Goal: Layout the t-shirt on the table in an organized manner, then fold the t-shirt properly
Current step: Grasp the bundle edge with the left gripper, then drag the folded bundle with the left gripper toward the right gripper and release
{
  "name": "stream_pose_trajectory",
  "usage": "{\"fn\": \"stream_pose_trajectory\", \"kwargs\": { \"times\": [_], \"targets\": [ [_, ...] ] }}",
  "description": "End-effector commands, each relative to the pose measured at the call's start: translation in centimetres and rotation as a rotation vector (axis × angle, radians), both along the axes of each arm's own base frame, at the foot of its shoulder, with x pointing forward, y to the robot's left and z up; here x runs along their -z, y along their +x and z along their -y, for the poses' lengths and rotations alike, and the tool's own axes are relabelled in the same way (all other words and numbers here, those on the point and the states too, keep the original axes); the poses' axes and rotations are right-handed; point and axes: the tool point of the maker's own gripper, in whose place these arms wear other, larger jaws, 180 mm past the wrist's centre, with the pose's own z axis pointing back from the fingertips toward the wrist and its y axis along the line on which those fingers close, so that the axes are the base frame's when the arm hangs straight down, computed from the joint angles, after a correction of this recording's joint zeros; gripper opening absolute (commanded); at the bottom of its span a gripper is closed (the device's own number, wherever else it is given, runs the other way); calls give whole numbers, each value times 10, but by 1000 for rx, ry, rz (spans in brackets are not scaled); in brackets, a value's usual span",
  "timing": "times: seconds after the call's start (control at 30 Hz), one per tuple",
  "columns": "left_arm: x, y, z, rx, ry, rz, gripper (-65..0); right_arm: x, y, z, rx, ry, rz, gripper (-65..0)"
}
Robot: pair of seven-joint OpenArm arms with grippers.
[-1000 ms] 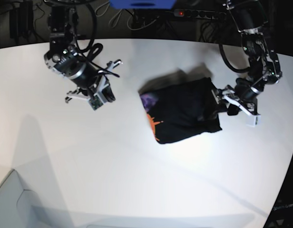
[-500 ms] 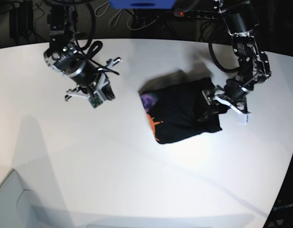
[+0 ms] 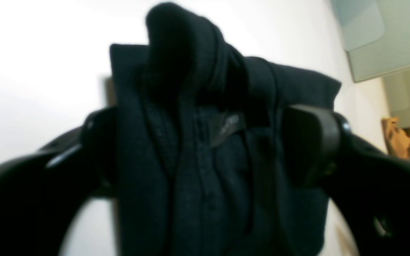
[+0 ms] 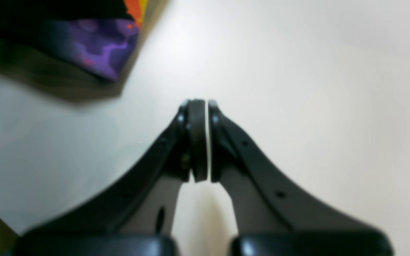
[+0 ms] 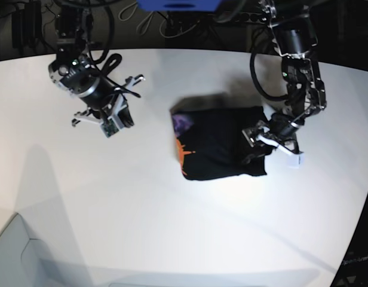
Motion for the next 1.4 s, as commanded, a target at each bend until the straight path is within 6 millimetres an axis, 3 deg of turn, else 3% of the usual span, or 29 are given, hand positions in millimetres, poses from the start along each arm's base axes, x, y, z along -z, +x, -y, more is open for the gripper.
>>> {"fn": "stream_pose_trajectory", "kwargs": {
  "times": [0.0, 0.1, 0.23, 0.37, 0.57, 0.8, 0.9, 1.03, 1.2, 1.37],
  "targets": [
    [44, -35, 6, 77, 61, -218, -123, -14, 7, -3, -8, 24, 52, -650],
    [53, -30, 15, 115, 52, -256, -380, -14, 7, 3, 4, 14, 52, -650],
    [63, -25, 20, 164, 60, -304, -650, -14, 8, 9, 14, 8, 53, -650],
    [70, -19, 22, 217, 110, -355, -626, -14, 9, 28, 68, -4, 55, -650],
    [50, 9, 35, 401, 280, -298, -648, -15, 9, 62, 159, -29, 61, -650],
    [32, 38, 77, 794, 732, -174, -648, -19, 4, 117, 306, -71, 70, -650],
    [22, 49, 111, 897, 834, -44, -648, -23, 0, 140, 369, -88, 78, -650],
    [17, 48, 158, 1006, 889, 117, -648, -25, -7, 161, 411, -107, 76, -650],
    [13, 25, 225, 1191, 939, 308, -648, -26, -21, 190, 500, -128, 68, -650],
    [11, -3, 271, 1406, 1012, 429, -648, -23, -32, 206, 547, -141, 52, -650]
  ]
}}
